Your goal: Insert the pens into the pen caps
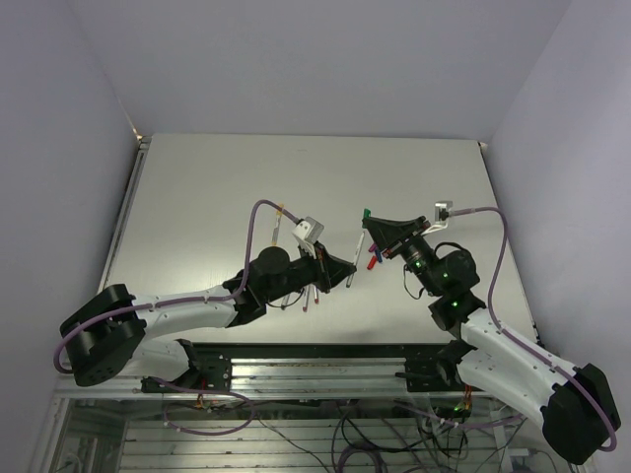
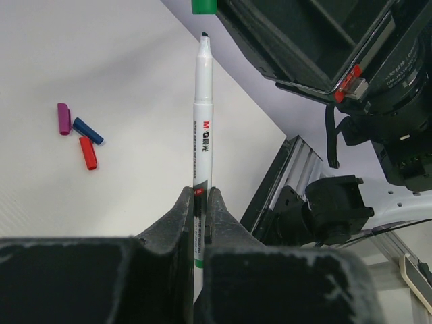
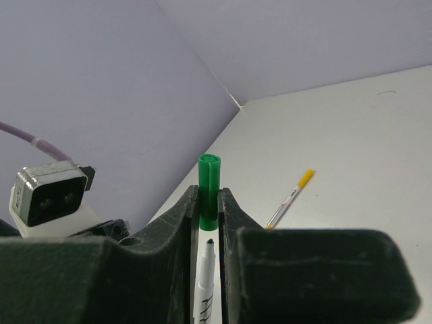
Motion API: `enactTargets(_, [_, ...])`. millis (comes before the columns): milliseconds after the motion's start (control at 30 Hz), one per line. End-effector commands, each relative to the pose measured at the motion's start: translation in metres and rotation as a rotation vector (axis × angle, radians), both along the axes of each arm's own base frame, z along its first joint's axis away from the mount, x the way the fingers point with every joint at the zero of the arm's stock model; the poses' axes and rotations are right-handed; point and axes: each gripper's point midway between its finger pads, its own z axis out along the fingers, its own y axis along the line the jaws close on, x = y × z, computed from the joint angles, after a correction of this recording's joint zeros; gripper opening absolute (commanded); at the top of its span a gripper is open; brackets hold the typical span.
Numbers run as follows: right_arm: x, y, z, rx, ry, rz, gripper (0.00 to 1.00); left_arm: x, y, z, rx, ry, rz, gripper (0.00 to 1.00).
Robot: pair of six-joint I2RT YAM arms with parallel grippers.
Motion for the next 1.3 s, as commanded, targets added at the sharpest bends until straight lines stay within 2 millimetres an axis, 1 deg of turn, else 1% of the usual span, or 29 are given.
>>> enactTargets(0, [-0.006,0.000,0.007,0.024,-0.030,0.017,0.00,0.002,-0.002,0.024,-0.070,-0.035,0.015,0.07])
enactTargets(400, [-0.008,0.002,0.006,0.023,-0.030,0.032,0.00,0.004,0.003,0.026,-0.089,-0.033,0.040,0.07])
enactTargets(700, [-0.009,0.004,0.004,0.022,-0.026,0.043,0.00,0.005,0.002,0.026,-0.092,-0.033,0.044,0.07])
enactTargets(800, [-0.009,0.005,0.002,0.016,-0.021,0.048,0.00,0.006,0.002,0.026,-0.098,-0.033,0.051,0.07])
enactTargets(1267, [-0.016,0.015,-0.016,0.004,0.017,0.100,0.00,0.011,0.001,0.042,-0.158,-0.051,0.072,0.07])
